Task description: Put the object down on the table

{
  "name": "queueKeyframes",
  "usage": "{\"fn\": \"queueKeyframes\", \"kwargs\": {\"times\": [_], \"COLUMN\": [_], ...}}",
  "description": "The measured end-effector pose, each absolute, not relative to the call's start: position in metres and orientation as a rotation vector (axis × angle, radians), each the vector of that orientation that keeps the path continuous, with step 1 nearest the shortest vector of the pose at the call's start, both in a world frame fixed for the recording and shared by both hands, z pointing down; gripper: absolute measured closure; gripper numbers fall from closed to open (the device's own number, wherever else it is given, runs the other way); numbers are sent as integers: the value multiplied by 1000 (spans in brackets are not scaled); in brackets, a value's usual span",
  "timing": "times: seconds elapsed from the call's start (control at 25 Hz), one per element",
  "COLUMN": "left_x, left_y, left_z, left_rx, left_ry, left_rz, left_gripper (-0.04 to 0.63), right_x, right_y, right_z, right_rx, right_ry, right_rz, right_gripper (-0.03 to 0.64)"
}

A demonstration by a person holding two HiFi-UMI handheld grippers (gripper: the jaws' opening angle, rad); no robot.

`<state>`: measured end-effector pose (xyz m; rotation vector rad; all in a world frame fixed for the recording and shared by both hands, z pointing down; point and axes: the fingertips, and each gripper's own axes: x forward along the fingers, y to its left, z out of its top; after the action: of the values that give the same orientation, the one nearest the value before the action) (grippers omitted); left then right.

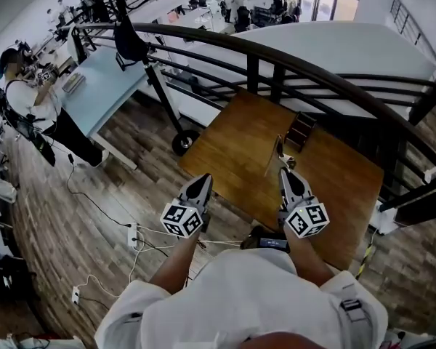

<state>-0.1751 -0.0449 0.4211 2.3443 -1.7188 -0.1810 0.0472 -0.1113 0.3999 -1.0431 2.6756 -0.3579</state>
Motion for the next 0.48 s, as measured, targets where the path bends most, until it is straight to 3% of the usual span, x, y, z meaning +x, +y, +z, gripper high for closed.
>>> {"fn": "queueKeyframes", "kwargs": {"times": [0.48], "left_x": [-213], "left_y": [-177], "left_z": [416], "left_rx": [2331], "left_ry": [-1783], "left_rz": [-73], "left_gripper": [581], "right_x": [20], "right_y": [-248], "right_z": [400], "right_rx": [-936], "right_ry": [2662], "right_rz": [-462], "right_gripper": [591]}}
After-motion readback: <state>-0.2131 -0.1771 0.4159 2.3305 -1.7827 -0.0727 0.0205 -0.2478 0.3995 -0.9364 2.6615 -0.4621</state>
